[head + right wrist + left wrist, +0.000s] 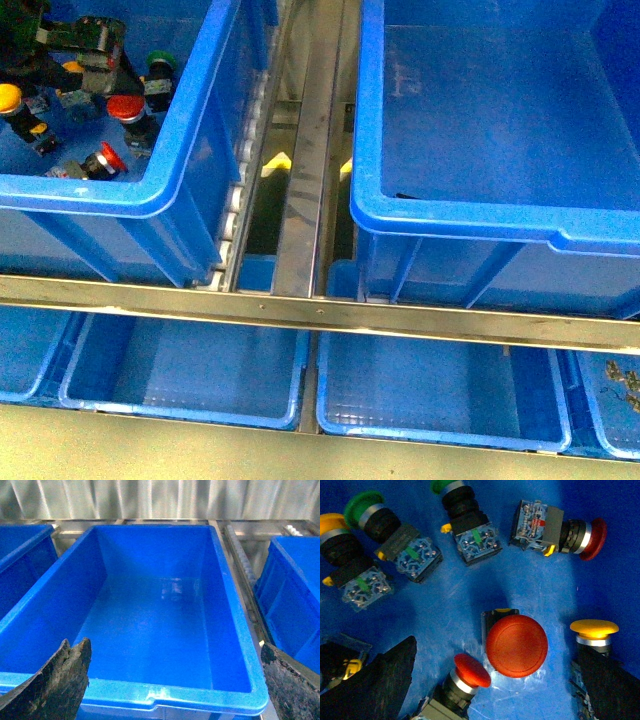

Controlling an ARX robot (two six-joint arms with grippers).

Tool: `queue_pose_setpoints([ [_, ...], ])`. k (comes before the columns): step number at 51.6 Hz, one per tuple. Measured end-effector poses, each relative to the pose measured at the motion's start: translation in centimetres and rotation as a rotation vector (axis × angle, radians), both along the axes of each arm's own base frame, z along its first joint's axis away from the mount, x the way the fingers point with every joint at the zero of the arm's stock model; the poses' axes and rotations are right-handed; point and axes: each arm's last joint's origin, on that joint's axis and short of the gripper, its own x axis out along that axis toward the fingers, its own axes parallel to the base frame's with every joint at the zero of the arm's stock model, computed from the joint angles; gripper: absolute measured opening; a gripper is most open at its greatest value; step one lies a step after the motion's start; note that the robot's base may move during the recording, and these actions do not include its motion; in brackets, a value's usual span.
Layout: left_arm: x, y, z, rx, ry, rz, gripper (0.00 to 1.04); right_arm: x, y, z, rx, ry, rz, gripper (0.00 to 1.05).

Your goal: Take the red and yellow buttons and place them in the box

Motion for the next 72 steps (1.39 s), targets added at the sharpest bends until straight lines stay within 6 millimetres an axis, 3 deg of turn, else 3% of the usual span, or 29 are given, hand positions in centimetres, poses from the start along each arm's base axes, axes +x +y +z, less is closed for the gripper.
queue_pose_setpoints([
  [23,1.5,-1.7,-2.9,0.007,0.039,-0.05,0.97,0.0,0.0,0.0,0.0,0.0,0.0,0.98],
  [40,2.3,-2.0,-3.2,-0.003,0.036,-0.066,0.97,0.0,0.0,0.0,0.0,0.0,0.0,0.98],
  [46,2.3,-1.9,-3.3,-0.004,0.038,-0.065,0.78,0.0,0.0,0.0,0.0,0.0,0.0,0.98],
  [56,2.3,-1.7,-3.3,-0.007,0.04,-0.058,0.36,0.0,0.0,0.0,0.0,0.0,0.0,0.98],
  [72,2.4,-0.2,-3.0,-0.08,0.009,0.028,0.34,0.0,0.0,0.0,0.0,0.0,0.0,0.98],
])
